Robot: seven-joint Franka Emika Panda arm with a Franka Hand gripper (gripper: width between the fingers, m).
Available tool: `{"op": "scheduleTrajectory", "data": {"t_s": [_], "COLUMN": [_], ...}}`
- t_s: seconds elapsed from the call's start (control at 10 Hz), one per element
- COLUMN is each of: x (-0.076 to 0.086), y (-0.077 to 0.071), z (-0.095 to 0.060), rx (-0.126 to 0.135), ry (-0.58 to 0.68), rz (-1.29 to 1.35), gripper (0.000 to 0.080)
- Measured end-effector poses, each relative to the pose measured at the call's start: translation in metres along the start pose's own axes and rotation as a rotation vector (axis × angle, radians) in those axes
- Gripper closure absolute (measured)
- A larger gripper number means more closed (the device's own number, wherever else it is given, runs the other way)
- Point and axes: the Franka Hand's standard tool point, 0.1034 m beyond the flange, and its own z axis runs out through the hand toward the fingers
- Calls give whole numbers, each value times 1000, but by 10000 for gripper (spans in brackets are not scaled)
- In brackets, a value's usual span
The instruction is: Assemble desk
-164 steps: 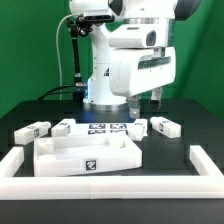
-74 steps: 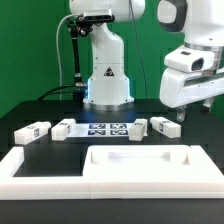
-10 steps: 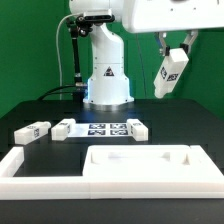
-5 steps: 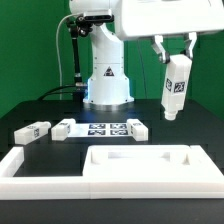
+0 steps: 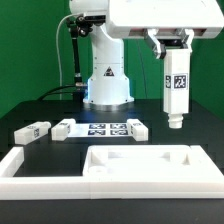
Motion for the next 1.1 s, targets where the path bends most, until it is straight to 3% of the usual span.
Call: {"op": "scheduleTrajectory", "data": {"t_s": [0.1,0.2,0.3,0.4,0.6,0.9,1.1], "x": [-1,-21,-46,-37,-44,-32,-34], "y": [0,-5,-6,-7,-15,-23,-24], "z": [0,7,21,25,43,49,57], "rx": [-2,-24,-17,-12,-4,14,15], "ry": [6,45,-13,-14,-26,-33,-37], "rz": [-2,-28,-40,-38,-40,-36,-36], "gripper": [509,509,509,509,509,509,509]}}
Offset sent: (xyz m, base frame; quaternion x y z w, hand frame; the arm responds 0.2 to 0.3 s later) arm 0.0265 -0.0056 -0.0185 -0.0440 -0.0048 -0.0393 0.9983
